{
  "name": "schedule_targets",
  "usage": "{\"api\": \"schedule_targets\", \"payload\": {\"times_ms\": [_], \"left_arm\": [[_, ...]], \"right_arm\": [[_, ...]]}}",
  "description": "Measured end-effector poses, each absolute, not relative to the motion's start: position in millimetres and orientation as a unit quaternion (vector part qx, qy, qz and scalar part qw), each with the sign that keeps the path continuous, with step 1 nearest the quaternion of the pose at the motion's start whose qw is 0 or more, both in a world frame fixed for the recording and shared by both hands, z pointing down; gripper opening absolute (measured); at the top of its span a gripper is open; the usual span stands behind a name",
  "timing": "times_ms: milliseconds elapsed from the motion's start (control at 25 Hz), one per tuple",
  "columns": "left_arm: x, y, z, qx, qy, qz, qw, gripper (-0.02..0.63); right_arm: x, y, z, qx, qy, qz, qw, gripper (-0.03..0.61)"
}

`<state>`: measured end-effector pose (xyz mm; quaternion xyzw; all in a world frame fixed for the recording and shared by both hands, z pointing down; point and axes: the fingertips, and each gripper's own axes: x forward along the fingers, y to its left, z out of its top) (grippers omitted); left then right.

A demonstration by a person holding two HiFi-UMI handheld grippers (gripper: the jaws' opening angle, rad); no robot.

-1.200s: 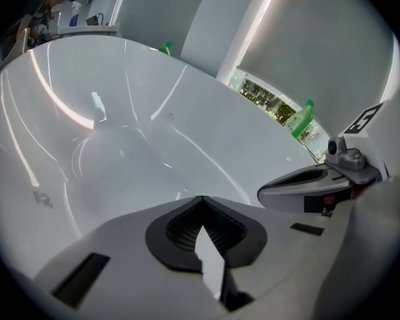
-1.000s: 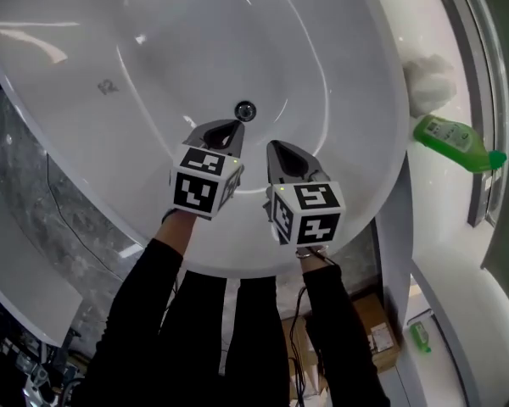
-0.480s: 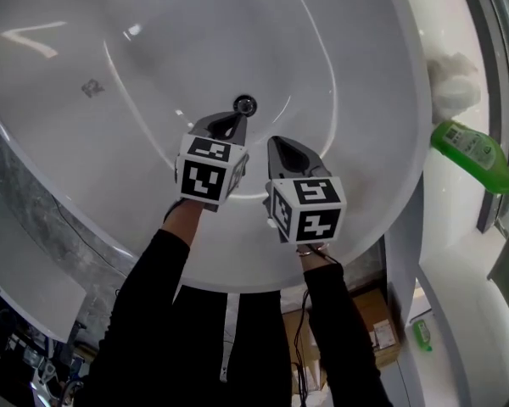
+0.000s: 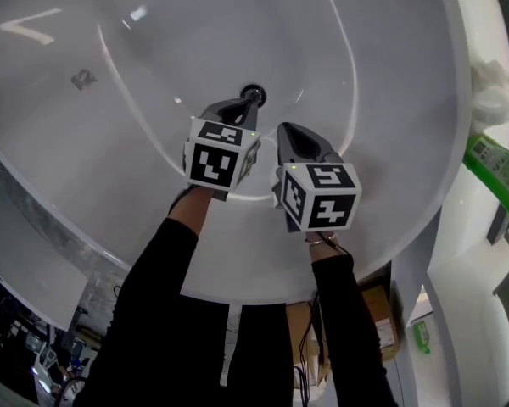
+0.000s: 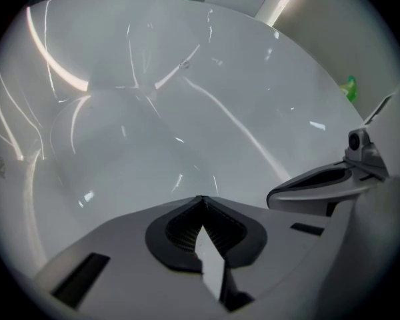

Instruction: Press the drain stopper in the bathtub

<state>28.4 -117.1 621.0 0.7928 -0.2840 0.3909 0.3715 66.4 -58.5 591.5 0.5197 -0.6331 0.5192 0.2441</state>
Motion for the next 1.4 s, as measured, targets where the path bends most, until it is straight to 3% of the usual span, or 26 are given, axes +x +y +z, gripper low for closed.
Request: {"api": "schedule_targets", "payload": {"times_ms": [1400], "left_arm": [[21.5,-95.3,746.8,0.751,-0.268,0.451,0.402,0.005]], "right_arm": [[42.6,-54.0,703.0,0.466,-0.610,0.565,0.303,0.002]]}}
